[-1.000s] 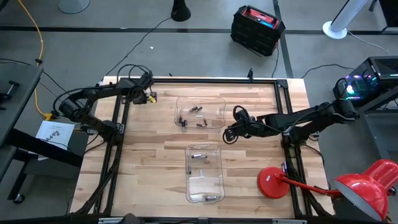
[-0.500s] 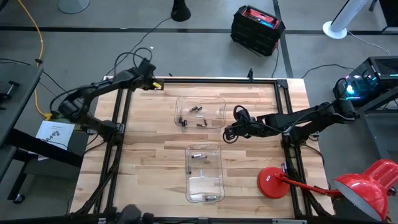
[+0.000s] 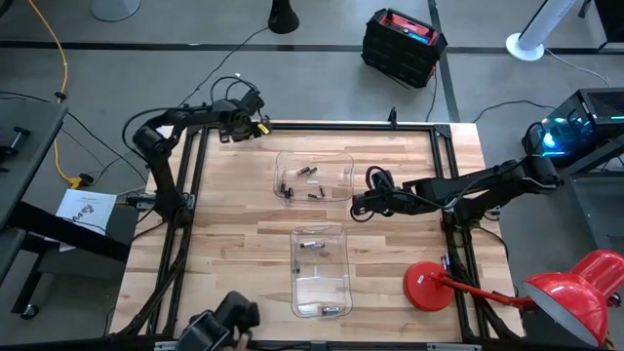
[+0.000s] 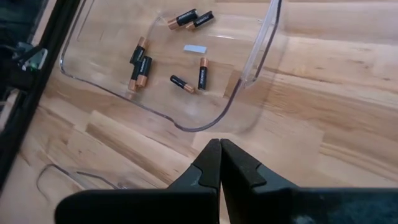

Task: Sort batteries
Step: Put the silver battery into the bottom transparent bin

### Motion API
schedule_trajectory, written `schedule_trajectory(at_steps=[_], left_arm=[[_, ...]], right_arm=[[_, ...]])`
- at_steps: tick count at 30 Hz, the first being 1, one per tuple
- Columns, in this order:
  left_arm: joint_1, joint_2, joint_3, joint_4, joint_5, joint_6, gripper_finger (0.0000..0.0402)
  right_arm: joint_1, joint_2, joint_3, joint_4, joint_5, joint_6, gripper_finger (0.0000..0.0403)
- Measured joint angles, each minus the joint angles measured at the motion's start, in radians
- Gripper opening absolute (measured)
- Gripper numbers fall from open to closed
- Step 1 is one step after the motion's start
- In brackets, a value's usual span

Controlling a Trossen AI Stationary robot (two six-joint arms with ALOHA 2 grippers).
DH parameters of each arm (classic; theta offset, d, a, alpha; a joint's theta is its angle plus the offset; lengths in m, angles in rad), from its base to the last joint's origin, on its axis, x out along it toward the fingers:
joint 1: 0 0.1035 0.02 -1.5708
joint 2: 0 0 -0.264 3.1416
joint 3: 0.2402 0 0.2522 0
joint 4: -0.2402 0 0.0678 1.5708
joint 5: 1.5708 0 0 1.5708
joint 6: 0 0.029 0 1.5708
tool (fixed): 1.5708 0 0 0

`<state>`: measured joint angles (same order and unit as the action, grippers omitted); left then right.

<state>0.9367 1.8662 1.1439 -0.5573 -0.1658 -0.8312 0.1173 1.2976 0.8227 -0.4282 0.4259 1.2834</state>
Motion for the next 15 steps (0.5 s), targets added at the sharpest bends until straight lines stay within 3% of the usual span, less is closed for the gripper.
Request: schedule_trajectory(at_steps=[4, 15], left_arm=[[-0.001, 0.014, 0.009, 0.099, -0.002, -0.039, 0.0158], [0.01, 0.059, 0.01, 0.002, -0.001, -0.067, 0.0133]], right_arm=[[0.001, 0.0, 0.0, 0.0, 0.006, 0.022, 0.0], [0.001, 0.0, 0.0, 0.0, 0.012, 0.019, 0.0]])
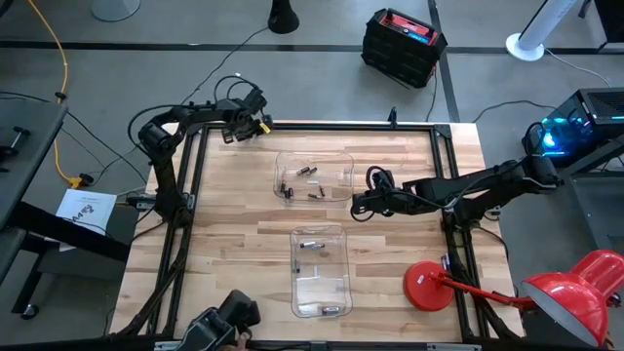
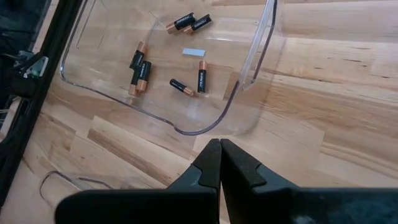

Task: Sort batteries
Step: Put the silver battery into the bottom transparent bin

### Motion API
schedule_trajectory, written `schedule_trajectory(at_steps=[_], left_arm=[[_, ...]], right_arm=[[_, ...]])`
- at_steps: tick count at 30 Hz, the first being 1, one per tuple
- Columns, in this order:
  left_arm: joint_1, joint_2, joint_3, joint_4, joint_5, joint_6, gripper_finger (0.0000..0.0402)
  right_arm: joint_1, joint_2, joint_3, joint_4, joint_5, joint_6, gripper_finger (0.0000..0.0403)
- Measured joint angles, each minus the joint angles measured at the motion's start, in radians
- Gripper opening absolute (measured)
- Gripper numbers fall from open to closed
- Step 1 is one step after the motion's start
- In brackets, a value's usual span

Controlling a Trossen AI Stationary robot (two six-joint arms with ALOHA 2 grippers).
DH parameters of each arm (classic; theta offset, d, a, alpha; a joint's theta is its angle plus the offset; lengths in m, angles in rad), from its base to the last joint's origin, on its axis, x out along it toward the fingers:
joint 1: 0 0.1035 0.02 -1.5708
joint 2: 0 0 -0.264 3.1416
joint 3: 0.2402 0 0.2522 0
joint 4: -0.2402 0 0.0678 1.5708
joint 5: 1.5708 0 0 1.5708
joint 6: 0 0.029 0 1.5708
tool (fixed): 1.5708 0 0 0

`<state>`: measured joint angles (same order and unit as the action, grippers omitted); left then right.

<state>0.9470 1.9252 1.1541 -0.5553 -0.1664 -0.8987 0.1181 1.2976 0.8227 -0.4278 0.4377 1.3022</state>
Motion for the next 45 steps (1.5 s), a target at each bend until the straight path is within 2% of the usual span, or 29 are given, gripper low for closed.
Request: schedule_trajectory(at_steps=[4, 9, 14, 23, 29, 32, 40, 45], left_arm=[[-0.008, -0.061, -0.011, 0.03, 0.006, 0.111, 0.0131], [0.005, -0.134, -0.005, 0.005, -0.114, 0.283, 0.0131], [0.059, -0.124, -0.004, -0.017, -0.134, 0.388, 0.0131], [0.052, -0.032, -0.007, 0.008, -0.036, 0.547, 0.013], [0.044, -0.027, -0.006, 0.046, -0.083, 0.551, 0.013], [0.037, -0.032, -0.005, 0.068, -0.11, 0.645, 0.013], [-0.008, -0.028, -0.004, 0.105, -0.283, 0.877, 0.013], [-0.01, 0.001, 0.001, 0.092, -0.206, 0.937, 0.013]], right_arm=[[0.0, 0.0, 0.0, -0.001, 0.005, -0.018, 0.0], [0.0, 0.0, 0.0, -0.001, 0.012, -0.027, 0.0], [0.0, 0.0, 0.0, -0.001, 0.018, -0.027, 0.0], [0.0, 0.0, 0.0, -0.001, 0.018, -0.02, 0.0], [0.0, 0.0, 0.0, -0.001, 0.018, 0.008, 0.0], [-0.001, 0.0, 0.0, -0.001, 0.018, 0.01, 0.0], [-0.001, 0.0, 0.0, -0.003, 0.033, 0.026, 0.0], [-0.001, 0.0, 0.0, -0.004, 0.033, 0.052, 0.0]])
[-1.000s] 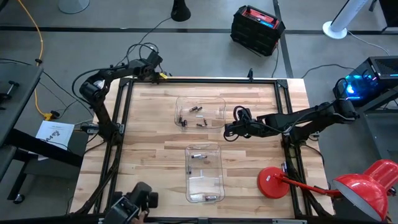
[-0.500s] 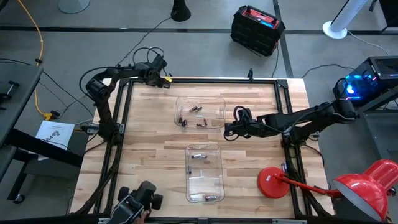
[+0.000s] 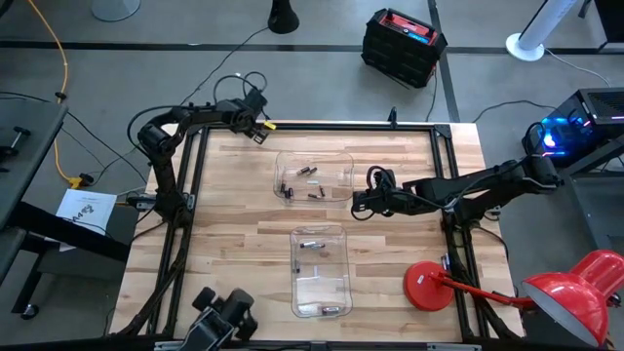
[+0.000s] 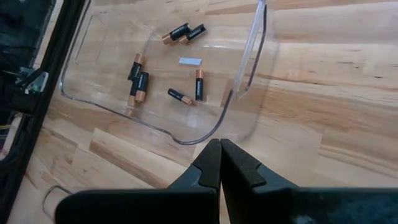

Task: Sort batteries
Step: Put the silver battery into the bottom transparent bin

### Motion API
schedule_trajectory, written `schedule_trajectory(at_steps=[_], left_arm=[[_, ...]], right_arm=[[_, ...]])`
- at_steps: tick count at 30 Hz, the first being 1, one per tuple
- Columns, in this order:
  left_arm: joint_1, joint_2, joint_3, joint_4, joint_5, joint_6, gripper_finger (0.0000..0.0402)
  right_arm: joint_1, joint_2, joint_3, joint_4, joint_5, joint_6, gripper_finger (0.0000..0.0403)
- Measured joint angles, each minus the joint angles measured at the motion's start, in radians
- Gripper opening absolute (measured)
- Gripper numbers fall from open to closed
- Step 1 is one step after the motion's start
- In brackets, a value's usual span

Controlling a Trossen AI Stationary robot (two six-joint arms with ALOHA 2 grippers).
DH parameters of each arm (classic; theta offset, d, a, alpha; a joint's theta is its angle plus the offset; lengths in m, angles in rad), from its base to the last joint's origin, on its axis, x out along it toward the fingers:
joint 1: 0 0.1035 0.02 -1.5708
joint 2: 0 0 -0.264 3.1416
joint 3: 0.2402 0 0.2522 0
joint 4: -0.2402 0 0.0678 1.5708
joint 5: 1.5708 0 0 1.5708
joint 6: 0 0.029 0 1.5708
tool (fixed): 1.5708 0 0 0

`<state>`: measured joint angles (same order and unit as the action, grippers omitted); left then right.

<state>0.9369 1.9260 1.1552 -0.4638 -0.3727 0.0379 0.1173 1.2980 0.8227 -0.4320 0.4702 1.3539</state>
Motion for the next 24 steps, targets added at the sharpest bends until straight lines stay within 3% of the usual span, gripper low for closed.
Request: schedule_trajectory(at_steps=[7, 11, 14, 17, 24], left_arm=[[-0.002, 0.046, 0.013, -0.111, 0.043, -0.014, 0.0131], [-0.043, -0.019, 0.01, -0.276, 0.121, -0.123, 0.013], [-0.079, -0.087, 0.003, -0.237, 0.114, -0.143, 0.0126], [-0.083, -0.126, 0.017, -0.16, 0.069, -0.069, 0.0112], [-0.089, -0.146, 0.047, -0.33, 0.059, -0.109, 0.0077]], right_arm=[[0.0, 0.0, 0.0, 0.003, 0.0, 0.0, 0.0], [0.0, 0.0, 0.0, 0.004, 0.0, 0.0, 0.0], [0.0, 0.0, 0.0, 0.003, 0.002, 0.0, 0.0], [0.0, 0.0, 0.0, 0.003, 0.007, 0.0, 0.0], [0.0, 0.0, 0.0, 0.006, 0.008, 0.0, 0.0]])
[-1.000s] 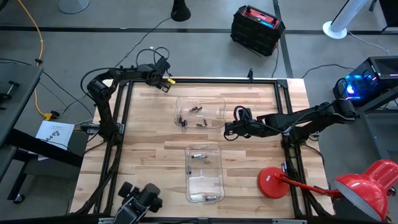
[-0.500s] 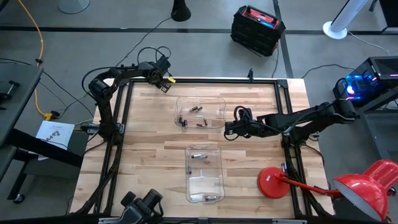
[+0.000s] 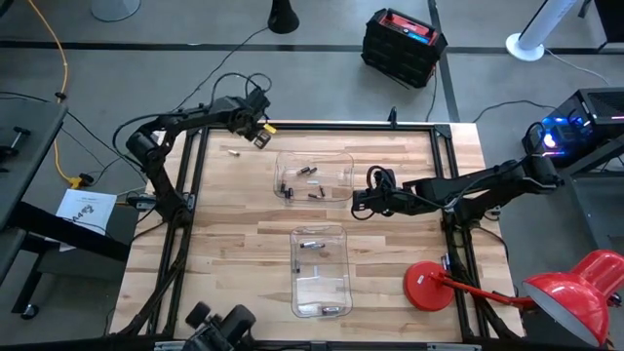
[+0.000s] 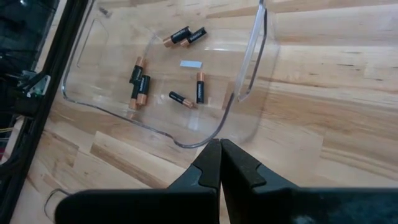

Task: Sort batteries
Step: Put the silver battery into the bottom transparent bin

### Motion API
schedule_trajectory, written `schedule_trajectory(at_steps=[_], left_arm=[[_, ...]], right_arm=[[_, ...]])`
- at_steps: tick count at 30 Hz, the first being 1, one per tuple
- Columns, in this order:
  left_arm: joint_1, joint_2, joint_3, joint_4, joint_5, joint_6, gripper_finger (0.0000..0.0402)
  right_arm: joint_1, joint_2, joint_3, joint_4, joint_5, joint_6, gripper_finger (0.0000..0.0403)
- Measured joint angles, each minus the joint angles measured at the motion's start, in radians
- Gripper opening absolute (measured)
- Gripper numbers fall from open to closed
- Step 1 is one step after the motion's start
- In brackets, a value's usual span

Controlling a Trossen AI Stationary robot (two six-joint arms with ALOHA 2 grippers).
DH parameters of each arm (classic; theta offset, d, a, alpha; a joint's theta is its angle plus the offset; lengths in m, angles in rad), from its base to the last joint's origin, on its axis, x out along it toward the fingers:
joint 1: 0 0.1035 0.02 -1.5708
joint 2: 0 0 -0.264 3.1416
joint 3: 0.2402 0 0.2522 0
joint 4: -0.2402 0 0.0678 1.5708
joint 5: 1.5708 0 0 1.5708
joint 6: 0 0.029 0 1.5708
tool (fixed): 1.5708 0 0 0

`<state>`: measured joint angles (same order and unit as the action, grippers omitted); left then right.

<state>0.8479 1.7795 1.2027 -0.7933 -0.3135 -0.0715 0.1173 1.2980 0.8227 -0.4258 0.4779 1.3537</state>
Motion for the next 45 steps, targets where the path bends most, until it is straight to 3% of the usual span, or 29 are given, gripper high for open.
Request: schedule_trajectory(at_steps=[3, 8, 13, 16, 22, 30, 37, 45], left_arm=[[0.0, 0.005, -0.028, -0.168, 0.025, -0.153, 0.0075], [-0.052, -0.115, -0.203, -0.171, -0.018, -0.317, 0.0074], [-0.102, -0.319, -0.424, 0.0, -0.017, -0.615, 0.0074], [-0.099, -0.393, -0.49, 0.147, 0.061, -0.663, 0.0074], [-0.027, -0.365, -0.418, 0.088, 0.095, -0.416, 0.0074], [0.05, -0.174, -0.203, -0.148, 0.041, -0.034, 0.0074], [-0.002, -0.043, -0.159, -0.236, 0.023, 0.203, 0.0074], [-0.066, -0.025, -0.158, -0.141, -0.052, 0.365, 0.0074]], right_arm=[[0.0, 0.0, 0.0, -0.002, 0.001, -0.007, 0.0], [0.0, 0.0, 0.0, -0.004, 0.021, -0.023, 0.0], [0.0, 0.0, 0.0, -0.005, 0.026, -0.053, 0.0], [0.0, 0.0, 0.0, -0.007, 0.026, -0.053, 0.0], [0.0, 0.0, 0.0, -0.007, 0.015, -0.075, 0.0], [0.0, 0.0, 0.0, -0.007, 0.01, -0.076, 0.0], [0.0, 0.0, 0.0, -0.007, 0.011, -0.072, 0.0], [0.0, 0.0, 0.0, -0.006, 0.029, -0.05, 0.0]])
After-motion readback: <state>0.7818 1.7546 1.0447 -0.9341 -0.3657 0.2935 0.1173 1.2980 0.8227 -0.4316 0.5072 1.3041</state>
